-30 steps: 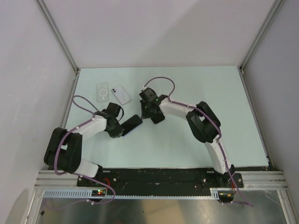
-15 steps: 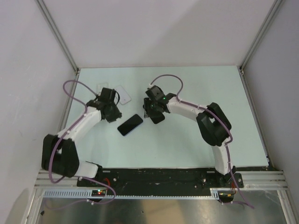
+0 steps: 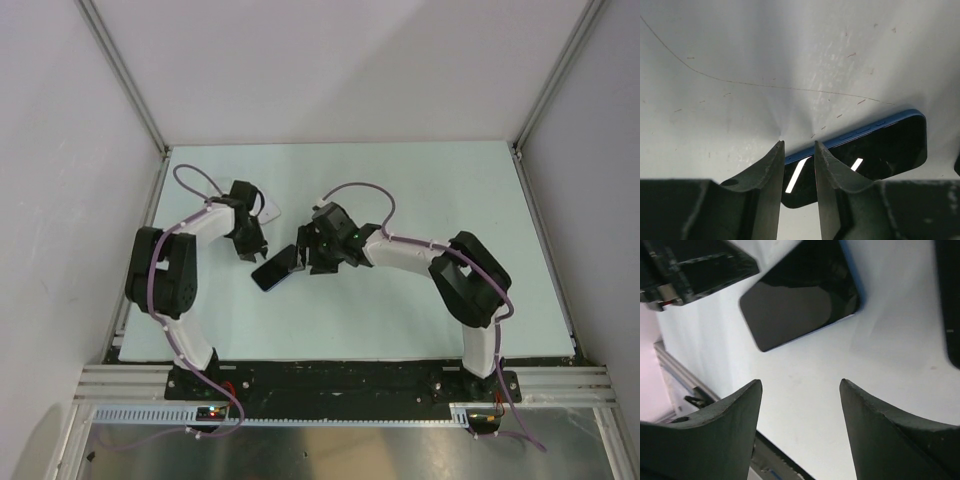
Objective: Put the phone into the phone case
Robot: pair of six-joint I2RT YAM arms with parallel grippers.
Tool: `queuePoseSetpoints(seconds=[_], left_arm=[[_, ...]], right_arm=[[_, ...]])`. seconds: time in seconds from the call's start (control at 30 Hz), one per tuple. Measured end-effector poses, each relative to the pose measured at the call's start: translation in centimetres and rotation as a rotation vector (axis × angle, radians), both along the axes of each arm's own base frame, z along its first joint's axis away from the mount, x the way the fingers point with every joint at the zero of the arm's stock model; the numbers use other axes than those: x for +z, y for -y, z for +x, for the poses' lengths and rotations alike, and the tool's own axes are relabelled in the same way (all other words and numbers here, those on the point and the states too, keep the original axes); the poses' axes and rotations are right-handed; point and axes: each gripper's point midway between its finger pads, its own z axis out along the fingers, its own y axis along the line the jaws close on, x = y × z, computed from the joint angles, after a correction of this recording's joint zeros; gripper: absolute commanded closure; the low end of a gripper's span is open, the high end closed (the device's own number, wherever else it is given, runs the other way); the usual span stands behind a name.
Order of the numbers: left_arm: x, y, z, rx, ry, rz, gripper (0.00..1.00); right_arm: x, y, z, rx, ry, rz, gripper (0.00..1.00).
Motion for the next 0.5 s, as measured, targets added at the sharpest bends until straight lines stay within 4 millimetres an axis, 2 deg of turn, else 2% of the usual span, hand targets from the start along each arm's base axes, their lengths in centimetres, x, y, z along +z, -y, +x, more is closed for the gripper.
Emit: queuePoseSetpoints(seconds=[0.2, 0.33, 0.5], left_arm=[[-1.1, 0.1, -0.9, -0.013, -0.024, -0.020, 0.78], [-1.1, 0.3, -1.9, -0.010, 0.007, -0.043, 0.82], [-1.2, 1.1, -3.3, 0.000, 0.037, -0.078, 0.85]], right_arm=[[0.7, -2.5, -0.7, -0.012, -0.013, 0.078, 0.32], [0.0, -2.6, -0.4, -0.052, -0.024, 0.077, 0.33], [-1.5, -1.8, -0.7, -0.095, -0.057, 0.053, 0.34]])
